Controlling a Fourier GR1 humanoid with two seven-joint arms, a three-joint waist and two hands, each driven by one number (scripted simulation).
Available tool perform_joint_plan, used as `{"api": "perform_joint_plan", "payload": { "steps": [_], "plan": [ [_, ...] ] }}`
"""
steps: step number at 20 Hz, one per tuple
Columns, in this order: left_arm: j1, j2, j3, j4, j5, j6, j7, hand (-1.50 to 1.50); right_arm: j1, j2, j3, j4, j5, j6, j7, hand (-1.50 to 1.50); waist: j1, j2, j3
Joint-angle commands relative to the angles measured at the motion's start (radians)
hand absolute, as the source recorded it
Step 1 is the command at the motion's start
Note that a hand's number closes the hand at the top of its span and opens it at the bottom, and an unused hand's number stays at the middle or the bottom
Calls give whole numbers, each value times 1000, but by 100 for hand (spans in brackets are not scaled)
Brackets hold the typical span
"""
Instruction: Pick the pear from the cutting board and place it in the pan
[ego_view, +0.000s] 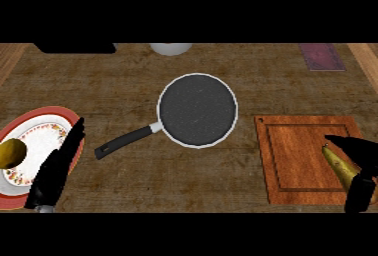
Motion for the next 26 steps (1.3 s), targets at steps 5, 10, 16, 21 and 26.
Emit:
{"api": "perform_joint_plan", "payload": {
  "steps": [5, 10, 16, 21, 26],
  "plan": [
    [-13, -20, 64, 7, -11, -56, -5, 0, -15, 35, -36, 155, 150, -22, -171, -150, 1, 1, 0],
    [-22, -63, 29, 18, -58, -35, 21, 0, 20, 85, -44, 175, 194, -150, -268, 150, -2, 1, 0],
    [-27, -90, 47, 54, -69, -45, -30, 0, 9, 179, -45, 174, 189, -105, -223, 150, -1, 1, 0],
    [31, -61, 68, 1, -65, -42, -2, 0, 168, 388, -126, 35, 182, -259, 136, 150, -38, -12, -2],
    [28, -63, 90, 8, -51, -34, 6, 0, 259, 587, -124, -106, 288, -491, 385, 150, -81, -22, -6]
  ]
}}
